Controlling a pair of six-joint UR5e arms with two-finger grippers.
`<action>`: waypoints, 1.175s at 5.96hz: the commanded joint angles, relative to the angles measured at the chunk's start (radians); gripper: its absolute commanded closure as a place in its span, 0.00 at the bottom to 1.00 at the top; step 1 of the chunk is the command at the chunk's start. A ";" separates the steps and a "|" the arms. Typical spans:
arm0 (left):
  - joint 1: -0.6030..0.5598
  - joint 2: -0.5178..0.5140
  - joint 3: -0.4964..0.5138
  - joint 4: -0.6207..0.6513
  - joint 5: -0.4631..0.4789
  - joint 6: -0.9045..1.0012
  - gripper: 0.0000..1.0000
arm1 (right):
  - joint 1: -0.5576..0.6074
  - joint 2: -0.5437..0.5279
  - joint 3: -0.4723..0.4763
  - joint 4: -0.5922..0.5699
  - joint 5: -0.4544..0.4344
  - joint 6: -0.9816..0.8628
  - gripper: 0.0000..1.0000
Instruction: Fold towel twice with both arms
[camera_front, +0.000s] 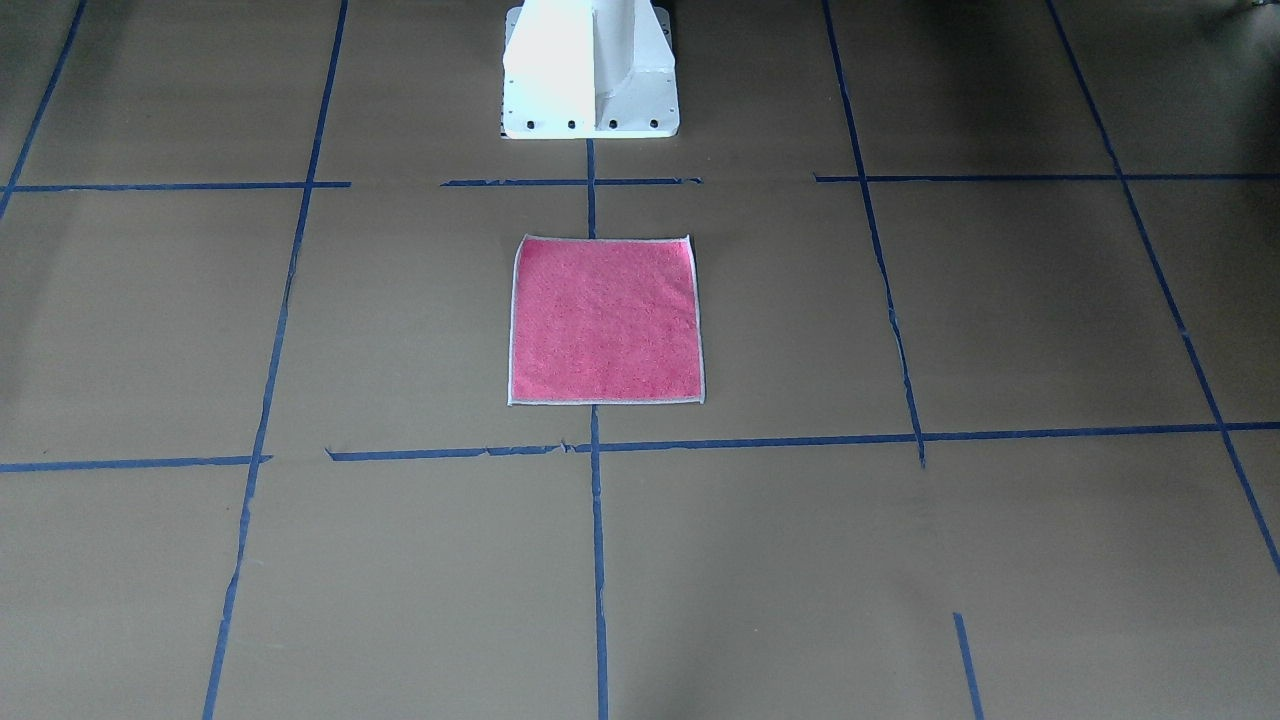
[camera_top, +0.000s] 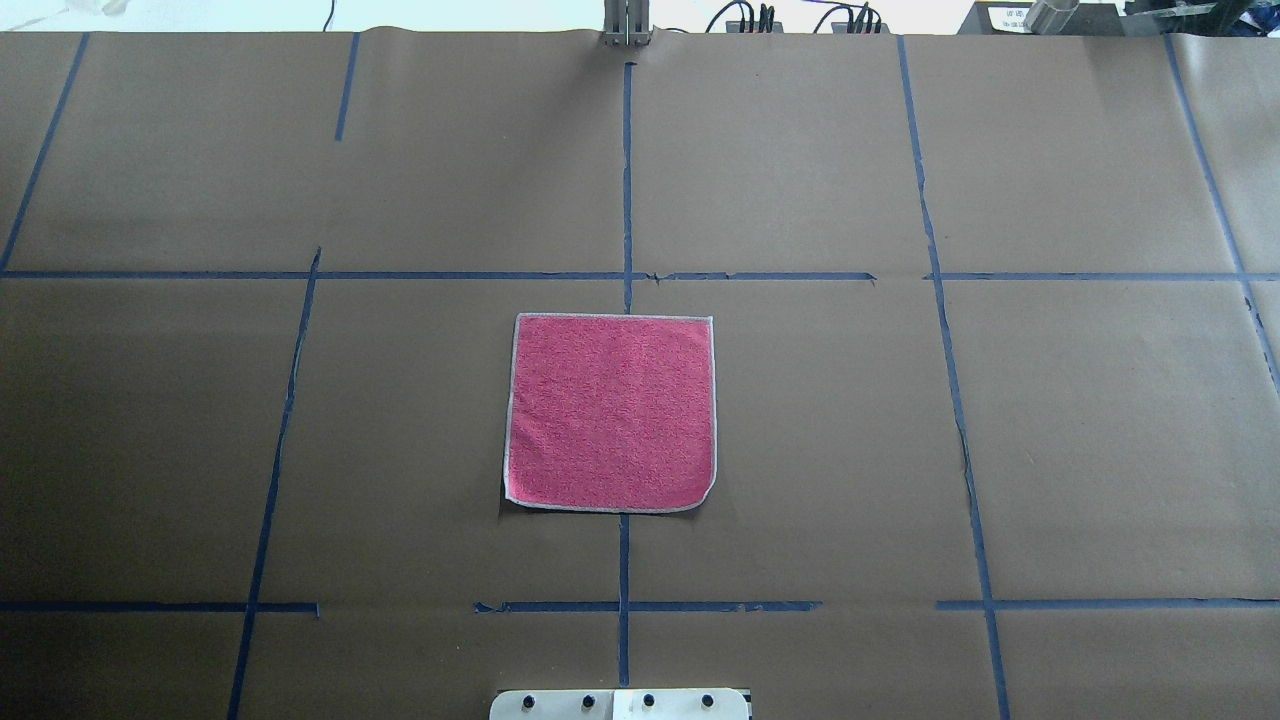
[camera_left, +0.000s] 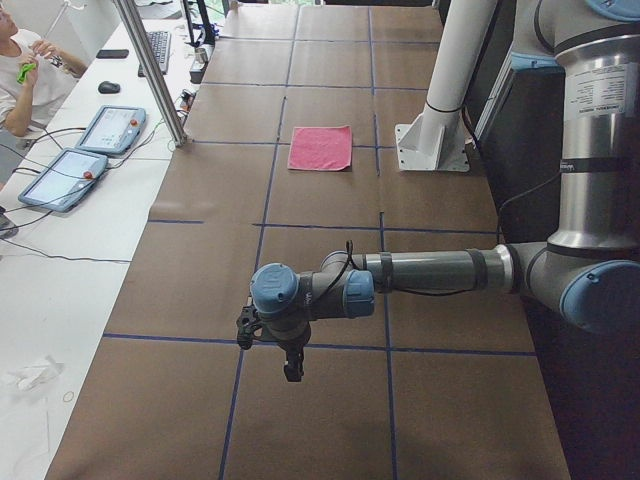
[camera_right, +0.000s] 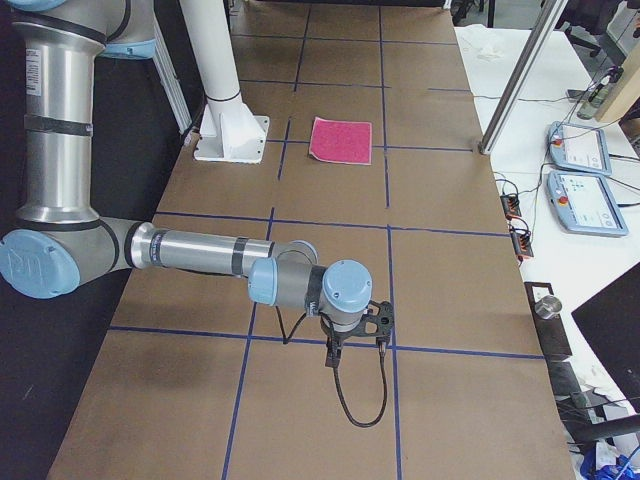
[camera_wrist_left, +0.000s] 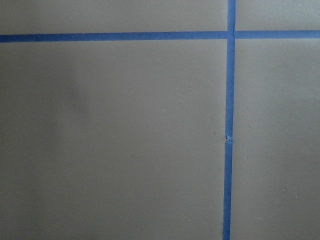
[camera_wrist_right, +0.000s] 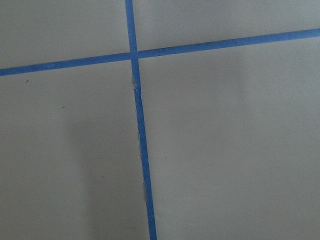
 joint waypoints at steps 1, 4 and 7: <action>0.000 0.001 0.004 -0.001 -0.001 0.002 0.00 | 0.000 -0.003 0.005 0.003 -0.001 0.000 0.00; 0.000 0.001 0.001 -0.001 -0.003 -0.004 0.00 | 0.000 -0.007 -0.002 0.003 -0.002 0.003 0.00; 0.000 -0.006 -0.012 -0.002 -0.001 -0.009 0.00 | 0.000 -0.005 0.000 0.005 -0.004 0.005 0.00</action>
